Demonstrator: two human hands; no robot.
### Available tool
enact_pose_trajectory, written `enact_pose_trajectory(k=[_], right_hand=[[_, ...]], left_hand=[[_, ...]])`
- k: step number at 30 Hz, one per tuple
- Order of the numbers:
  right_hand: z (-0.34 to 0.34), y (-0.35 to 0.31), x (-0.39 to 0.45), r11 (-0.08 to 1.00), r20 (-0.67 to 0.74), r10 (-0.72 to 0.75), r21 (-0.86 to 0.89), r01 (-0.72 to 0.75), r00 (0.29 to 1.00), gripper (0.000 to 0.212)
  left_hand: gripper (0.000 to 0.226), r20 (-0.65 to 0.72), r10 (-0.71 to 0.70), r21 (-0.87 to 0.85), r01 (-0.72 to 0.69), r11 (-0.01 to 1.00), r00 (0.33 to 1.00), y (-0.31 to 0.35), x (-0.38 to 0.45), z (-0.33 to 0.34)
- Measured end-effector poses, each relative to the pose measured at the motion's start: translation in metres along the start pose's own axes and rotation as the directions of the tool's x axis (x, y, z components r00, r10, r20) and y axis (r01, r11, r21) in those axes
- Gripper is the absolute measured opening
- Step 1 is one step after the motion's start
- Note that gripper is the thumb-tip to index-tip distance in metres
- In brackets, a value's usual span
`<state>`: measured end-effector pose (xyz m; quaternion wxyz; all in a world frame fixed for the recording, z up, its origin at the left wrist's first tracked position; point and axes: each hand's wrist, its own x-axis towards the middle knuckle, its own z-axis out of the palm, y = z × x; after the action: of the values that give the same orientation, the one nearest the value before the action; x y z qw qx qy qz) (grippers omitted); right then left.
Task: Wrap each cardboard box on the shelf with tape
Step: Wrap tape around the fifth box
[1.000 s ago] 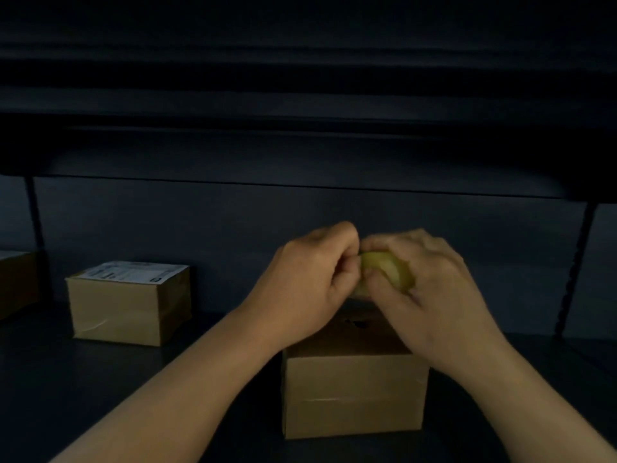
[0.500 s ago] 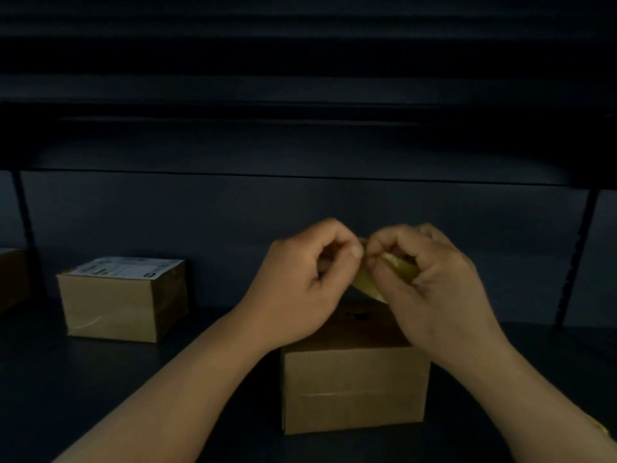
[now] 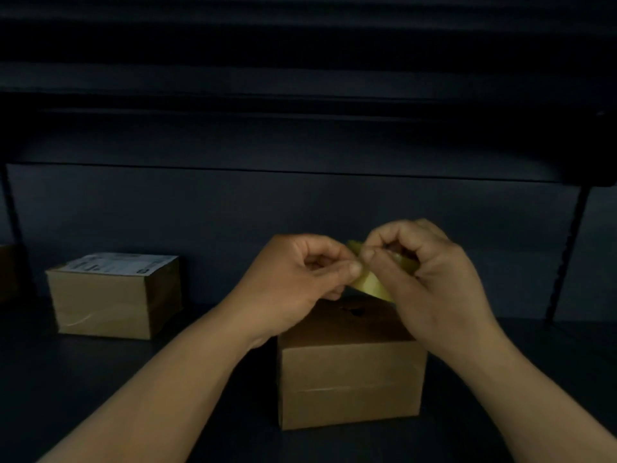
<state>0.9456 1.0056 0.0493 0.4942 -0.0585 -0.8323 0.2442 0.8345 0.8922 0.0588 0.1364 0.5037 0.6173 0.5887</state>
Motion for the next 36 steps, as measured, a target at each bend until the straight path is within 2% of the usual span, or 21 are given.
enact_pose_trajectory(k=[4,7,9,12,16,18,21,23,25,26,27,29,30,32,36], right_hand=[[0.001,-0.001,0.0,1.0,-0.004,0.015,0.017,-0.015,1.0,0.006],[0.001,-0.001,-0.001,0.999,-0.032,0.028,0.018,-0.028,0.999,0.009],[0.001,-0.002,-0.001,1.0,-0.052,0.029,0.003,-0.029,0.998,0.011],[0.0,-0.004,-0.002,0.999,-0.078,0.028,-0.03,-0.031,0.997,0.013],[0.0,-0.008,-0.002,0.996,-0.112,0.005,-0.088,-0.015,0.994,0.01],[-0.001,-0.009,-0.001,0.992,-0.134,-0.021,-0.129,0.004,0.991,0.008],[-0.003,-0.005,0.002,0.98,-0.161,-0.059,-0.196,0.026,0.985,0.007],[-0.012,0.005,0.005,0.966,-0.159,-0.007,-0.257,-0.034,0.987,0.01],[-0.023,0.015,0.01,0.956,-0.198,0.093,-0.255,-0.143,0.976,0.014],[-0.027,0.018,0.011,0.959,-0.216,0.118,-0.227,-0.168,0.969,0.015],[-0.028,0.019,0.012,0.965,-0.22,0.128,-0.198,-0.173,0.967,0.015],[-0.024,0.016,0.011,0.975,-0.189,0.134,-0.148,-0.163,0.973,0.016],[-0.021,0.013,0.01,0.98,-0.162,0.129,-0.132,-0.151,0.978,0.016],[-0.014,0.009,0.008,0.986,-0.114,0.12,-0.102,-0.132,0.986,0.015],[-0.01,0.004,0.008,0.992,-0.067,0.115,-0.05,-0.119,0.991,0.016]], left_hand=[[0.006,-0.088,0.127,0.111,-0.117,0.987,0.988,-0.002,-0.002,0.004],[0.009,-0.179,0.288,0.271,-0.235,0.934,0.941,-0.003,-0.004,0.01],[0.01,-0.211,0.429,0.423,-0.313,0.85,0.878,-0.004,-0.004,0.012],[0.013,-0.147,0.628,0.653,-0.402,0.642,0.764,-0.003,-0.005,0.015],[0.018,-0.092,0.725,0.758,-0.424,0.495,0.683,0.001,-0.008,0.016],[0.018,-0.108,0.742,0.759,-0.427,0.492,0.662,0.002,-0.008,0.018],[0.015,-0.136,0.746,0.69,-0.478,0.543,0.652,0.007,-0.01,0.015],[0.011,-0.185,0.764,0.651,-0.505,0.567,0.619,0.017,-0.013,0.004],[0.01,-0.332,0.731,0.51,-0.539,0.671,0.596,0.028,-0.013,-0.01],[0.013,-0.414,0.663,0.381,-0.543,0.749,0.624,0.03,-0.012,-0.014],[0.018,-0.461,0.558,0.231,-0.514,0.826,0.69,0.03,-0.01,-0.015],[0.024,-0.409,0.309,-0.007,-0.342,0.94,0.858,0.026,-0.006,-0.01],[0.023,-0.345,0.218,-0.048,-0.249,0.967,0.913,0.022,-0.005,-0.007],[0.02,-0.248,0.106,-0.069,-0.126,0.99,0.963,0.016,-0.004,-0.003],[0.018,-0.208,0.058,-0.093,-0.078,0.993,0.976,0.008,-0.001,-0.003]])
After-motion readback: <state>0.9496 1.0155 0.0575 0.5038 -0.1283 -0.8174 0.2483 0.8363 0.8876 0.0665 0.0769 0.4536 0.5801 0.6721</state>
